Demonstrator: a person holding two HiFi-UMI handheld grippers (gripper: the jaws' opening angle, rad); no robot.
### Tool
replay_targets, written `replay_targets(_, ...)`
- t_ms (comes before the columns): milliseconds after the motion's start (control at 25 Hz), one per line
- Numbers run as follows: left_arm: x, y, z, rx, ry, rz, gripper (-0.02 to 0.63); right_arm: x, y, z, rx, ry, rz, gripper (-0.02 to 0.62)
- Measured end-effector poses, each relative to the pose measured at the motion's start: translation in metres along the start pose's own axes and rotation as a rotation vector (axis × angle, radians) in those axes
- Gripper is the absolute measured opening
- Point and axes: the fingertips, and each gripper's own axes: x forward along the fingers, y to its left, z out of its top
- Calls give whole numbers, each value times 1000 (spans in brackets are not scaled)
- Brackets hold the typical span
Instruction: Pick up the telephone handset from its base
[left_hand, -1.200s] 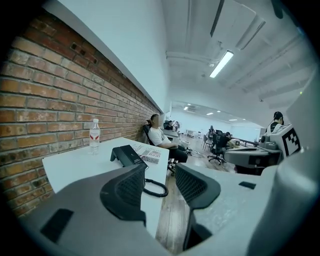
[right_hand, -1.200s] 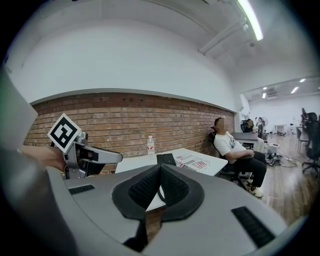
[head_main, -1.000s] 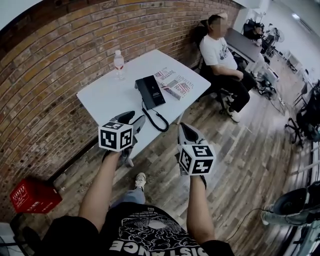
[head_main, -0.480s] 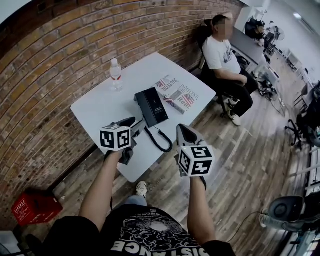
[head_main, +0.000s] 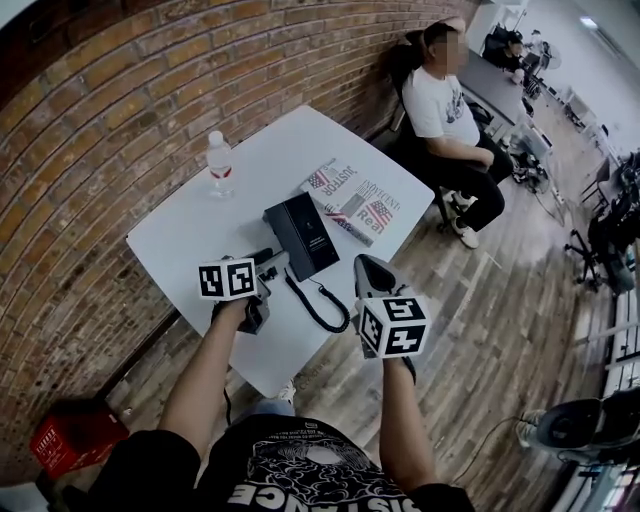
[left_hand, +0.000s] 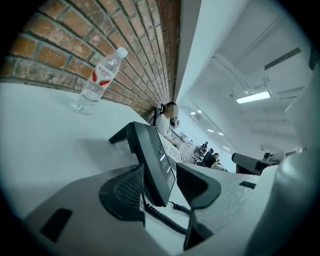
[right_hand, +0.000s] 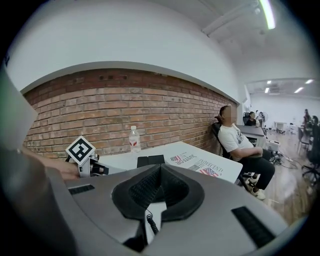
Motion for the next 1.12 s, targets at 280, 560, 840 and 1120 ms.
replay_targets(280, 24, 28, 2, -73, 26, -40, 186, 30, -14, 0, 14, 27, -28, 1)
replay_targets(560, 42, 33, 7, -144, 32, -134, 186, 49, -20, -2, 27, 47, -43, 0)
replay_targets(840, 52, 31, 8, -184, 47, -194, 172, 55, -27, -7, 37, 64, -58, 1)
replay_targets(1120, 55, 35, 7, -253, 64, -209, 103, 54, -38, -15, 59, 67, -76, 0)
